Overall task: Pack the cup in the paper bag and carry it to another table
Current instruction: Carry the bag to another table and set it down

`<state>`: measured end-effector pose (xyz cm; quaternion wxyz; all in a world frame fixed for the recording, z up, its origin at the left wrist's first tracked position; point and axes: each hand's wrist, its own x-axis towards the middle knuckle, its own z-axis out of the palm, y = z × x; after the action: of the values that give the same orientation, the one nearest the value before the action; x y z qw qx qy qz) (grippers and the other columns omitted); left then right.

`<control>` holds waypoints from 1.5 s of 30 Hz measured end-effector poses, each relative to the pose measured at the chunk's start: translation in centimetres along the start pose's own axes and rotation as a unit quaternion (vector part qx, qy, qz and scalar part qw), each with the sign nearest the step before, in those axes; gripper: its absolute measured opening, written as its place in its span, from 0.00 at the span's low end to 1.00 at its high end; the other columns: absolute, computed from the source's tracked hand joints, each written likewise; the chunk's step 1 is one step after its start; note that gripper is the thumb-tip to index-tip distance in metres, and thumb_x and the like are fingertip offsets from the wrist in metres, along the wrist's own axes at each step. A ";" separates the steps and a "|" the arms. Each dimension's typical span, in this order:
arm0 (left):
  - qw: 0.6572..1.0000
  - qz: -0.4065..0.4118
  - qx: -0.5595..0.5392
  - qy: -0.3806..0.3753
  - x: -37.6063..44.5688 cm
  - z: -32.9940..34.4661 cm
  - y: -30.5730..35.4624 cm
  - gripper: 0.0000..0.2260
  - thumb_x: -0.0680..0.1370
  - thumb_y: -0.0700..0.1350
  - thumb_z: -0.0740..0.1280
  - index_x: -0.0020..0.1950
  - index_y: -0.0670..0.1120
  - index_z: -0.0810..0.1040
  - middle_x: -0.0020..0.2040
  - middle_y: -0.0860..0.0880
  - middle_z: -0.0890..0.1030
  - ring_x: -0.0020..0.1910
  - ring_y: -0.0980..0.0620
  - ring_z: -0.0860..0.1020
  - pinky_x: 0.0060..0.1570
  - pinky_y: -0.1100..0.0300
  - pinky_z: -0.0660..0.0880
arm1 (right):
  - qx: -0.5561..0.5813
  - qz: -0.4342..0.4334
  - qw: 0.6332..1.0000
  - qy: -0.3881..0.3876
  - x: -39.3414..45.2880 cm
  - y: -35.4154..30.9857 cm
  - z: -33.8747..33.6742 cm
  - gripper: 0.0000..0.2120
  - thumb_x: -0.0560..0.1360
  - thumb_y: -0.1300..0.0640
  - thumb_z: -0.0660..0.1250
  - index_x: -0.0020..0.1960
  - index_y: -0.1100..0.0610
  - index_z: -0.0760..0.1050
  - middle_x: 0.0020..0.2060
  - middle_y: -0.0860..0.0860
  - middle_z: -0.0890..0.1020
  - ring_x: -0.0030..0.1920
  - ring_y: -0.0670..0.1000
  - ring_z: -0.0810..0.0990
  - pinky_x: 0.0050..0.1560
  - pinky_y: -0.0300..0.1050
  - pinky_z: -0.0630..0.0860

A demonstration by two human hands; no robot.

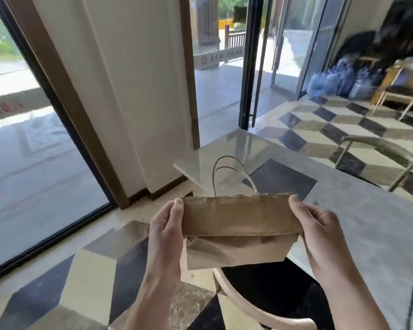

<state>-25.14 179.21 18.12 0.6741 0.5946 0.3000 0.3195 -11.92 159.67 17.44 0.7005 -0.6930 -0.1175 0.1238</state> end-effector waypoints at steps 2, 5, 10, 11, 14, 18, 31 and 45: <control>0.999 -0.009 -0.007 -0.044 2.4 1.2 -0.4 0.17 0.82 0.51 0.60 0.39 0.42 0.77 0.36 0.46 0.72 0.39 0.47 0.68 0.41 0.49 0.64 | -0.016 0.001 0.998 0.055 0.9 0.1 -0.1 0.37 0.76 0.39 0.68 0.35 0.71 0.57 0.29 0.58 0.61 0.33 0.61 0.58 0.40 0.52 0.59; 0.994 -0.021 -0.017 -0.102 5.5 3.9 -1.6 0.18 0.82 0.50 0.60 0.43 0.37 0.76 0.38 0.44 0.73 0.40 0.46 0.69 0.40 0.50 0.66 | -0.043 -0.005 0.994 0.098 2.6 0.7 -1.3 0.39 0.73 0.34 0.66 0.36 0.71 0.59 0.31 0.58 0.61 0.34 0.59 0.59 0.42 0.53 0.58; 0.985 -0.045 -0.017 -0.166 9.5 9.6 -3.5 0.16 0.82 0.48 0.61 0.47 0.36 0.80 0.42 0.43 0.79 0.41 0.46 0.75 0.40 0.53 0.71 | -0.079 -0.008 0.981 0.177 5.5 2.0 -4.1 0.32 0.78 0.40 0.65 0.32 0.61 0.54 0.31 0.58 0.54 0.35 0.63 0.54 0.42 0.52 0.56; 0.983 -0.049 -0.016 -0.174 10.1 10.5 -3.9 0.15 0.82 0.48 0.61 0.46 0.40 0.83 0.42 0.44 0.81 0.41 0.48 0.76 0.42 0.53 0.72 | -0.082 -0.011 0.980 0.184 6.0 2.2 -4.5 0.31 0.79 0.41 0.65 0.32 0.61 0.54 0.31 0.58 0.54 0.35 0.63 0.54 0.43 0.52 0.56; 0.973 -0.058 0.003 -0.222 12.6 14.6 -5.4 0.15 0.82 0.48 0.61 0.44 0.44 0.84 0.41 0.43 0.82 0.42 0.46 0.77 0.45 0.48 0.72 | -0.078 -0.011 0.971 0.227 8.3 3.3 -6.5 0.28 0.80 0.45 0.64 0.32 0.54 0.51 0.29 0.48 0.53 0.33 0.54 0.52 0.43 0.50 0.55; 0.963 -0.045 0.026 -0.265 15.8 20.0 -7.7 0.18 0.82 0.49 0.61 0.46 0.34 0.77 0.40 0.42 0.77 0.39 0.46 0.71 0.42 0.49 0.67 | -0.077 0.009 0.965 0.251 11.9 4.9 -9.5 0.27 0.80 0.44 0.63 0.31 0.51 0.51 0.29 0.47 0.53 0.32 0.50 0.52 0.38 0.51 0.51; 0.936 -0.079 0.196 -0.282 23.7 30.4 -19.2 0.20 0.83 0.47 0.59 0.30 0.50 0.68 0.27 0.58 0.65 0.32 0.53 0.62 0.35 0.55 0.60 | -0.077 0.140 0.947 0.280 21.7 14.0 -13.7 0.26 0.82 0.49 0.62 0.30 0.50 0.52 0.26 0.43 0.54 0.28 0.45 0.53 0.35 0.48 0.53; 0.889 -0.114 0.293 -0.333 30.3 35.2 -28.5 0.17 0.83 0.44 0.58 0.33 0.44 0.65 0.30 0.52 0.65 0.31 0.52 0.61 0.24 0.67 0.59 | -0.032 0.272 0.874 0.400 27.8 25.6 -12.0 0.27 0.82 0.47 0.62 0.30 0.59 0.60 0.25 0.44 0.62 0.33 0.50 0.62 0.44 0.46 0.70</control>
<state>23.26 179.05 -6.90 0.5612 0.7982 0.2042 -0.0790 18.07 157.91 -8.49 0.6035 -0.7101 0.3623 0.0177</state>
